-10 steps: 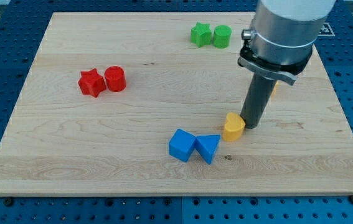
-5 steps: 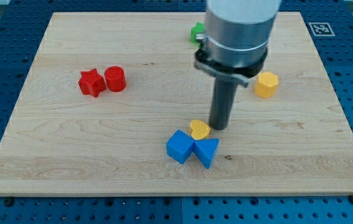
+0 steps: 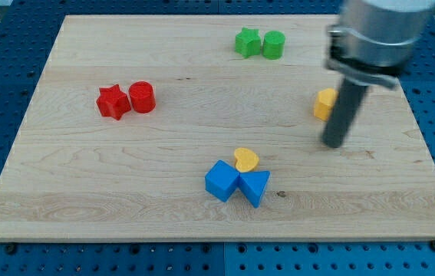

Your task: Slide the yellow hexagon to the center

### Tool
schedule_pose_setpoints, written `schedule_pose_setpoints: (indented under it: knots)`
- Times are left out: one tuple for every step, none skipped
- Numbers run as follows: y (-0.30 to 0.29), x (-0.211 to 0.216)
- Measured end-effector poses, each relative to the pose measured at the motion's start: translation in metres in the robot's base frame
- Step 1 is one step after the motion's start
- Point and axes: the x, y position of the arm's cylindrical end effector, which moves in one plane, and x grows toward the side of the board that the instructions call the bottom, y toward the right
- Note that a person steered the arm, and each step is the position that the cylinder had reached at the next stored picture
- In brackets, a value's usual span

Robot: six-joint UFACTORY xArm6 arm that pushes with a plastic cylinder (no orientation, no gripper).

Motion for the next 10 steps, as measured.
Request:
schedule_pose_setpoints:
  knots:
    - [0.058,-0.054]
    - [0.019,-0.068]
    - [-0.013,-0.065]
    - [-0.043,-0.065]
    - [-0.073,-0.065]
    - [-0.079,-0.065]
    - [-0.079,-0.065]
    - [-0.047,-0.049]
    - [-0.050,-0.032]
    - [-0.094,-0.032]
